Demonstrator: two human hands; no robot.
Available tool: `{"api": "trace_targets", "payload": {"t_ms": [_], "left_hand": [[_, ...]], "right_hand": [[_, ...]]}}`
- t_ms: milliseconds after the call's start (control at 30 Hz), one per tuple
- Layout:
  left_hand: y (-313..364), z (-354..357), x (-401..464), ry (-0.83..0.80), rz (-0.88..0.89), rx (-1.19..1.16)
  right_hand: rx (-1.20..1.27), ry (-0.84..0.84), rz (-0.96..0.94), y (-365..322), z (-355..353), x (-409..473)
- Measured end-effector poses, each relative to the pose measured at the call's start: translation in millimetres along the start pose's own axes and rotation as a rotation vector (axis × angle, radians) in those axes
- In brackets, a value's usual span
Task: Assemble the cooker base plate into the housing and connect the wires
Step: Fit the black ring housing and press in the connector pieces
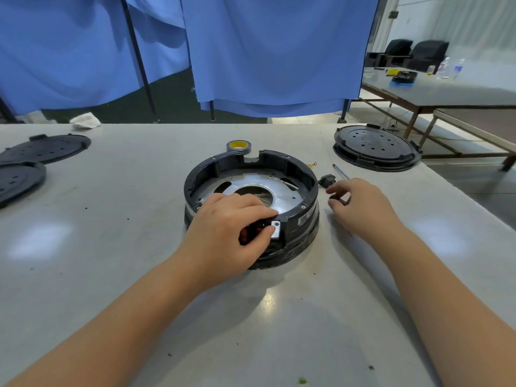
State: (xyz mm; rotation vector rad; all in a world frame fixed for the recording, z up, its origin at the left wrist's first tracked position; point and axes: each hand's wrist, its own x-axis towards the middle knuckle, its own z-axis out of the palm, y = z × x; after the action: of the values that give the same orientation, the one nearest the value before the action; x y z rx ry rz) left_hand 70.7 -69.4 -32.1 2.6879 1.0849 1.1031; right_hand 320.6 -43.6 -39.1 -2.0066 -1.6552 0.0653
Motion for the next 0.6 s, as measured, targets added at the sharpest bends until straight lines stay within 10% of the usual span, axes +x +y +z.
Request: {"api": "trace_targets", "payload": {"t_ms": [167,300,600], "left_hand": [[-4.2,-1.7,-1.3,-0.013,0.016,-0.009],[-5.9,-4.3,-1.6,-0.023,0.011,-0.049],[-6.1,-8.7,0.2,-0.075,0.025,-0.137]], "right_hand": [[0.664,0.150,-0.087,-25.3,-24.0,-10.9],[1.112,-0.190,-0.229,-45.9,-47.9,-29.1],[0.668,-0.489,-0.470,-60.3,-45.0,-46.6]]}}
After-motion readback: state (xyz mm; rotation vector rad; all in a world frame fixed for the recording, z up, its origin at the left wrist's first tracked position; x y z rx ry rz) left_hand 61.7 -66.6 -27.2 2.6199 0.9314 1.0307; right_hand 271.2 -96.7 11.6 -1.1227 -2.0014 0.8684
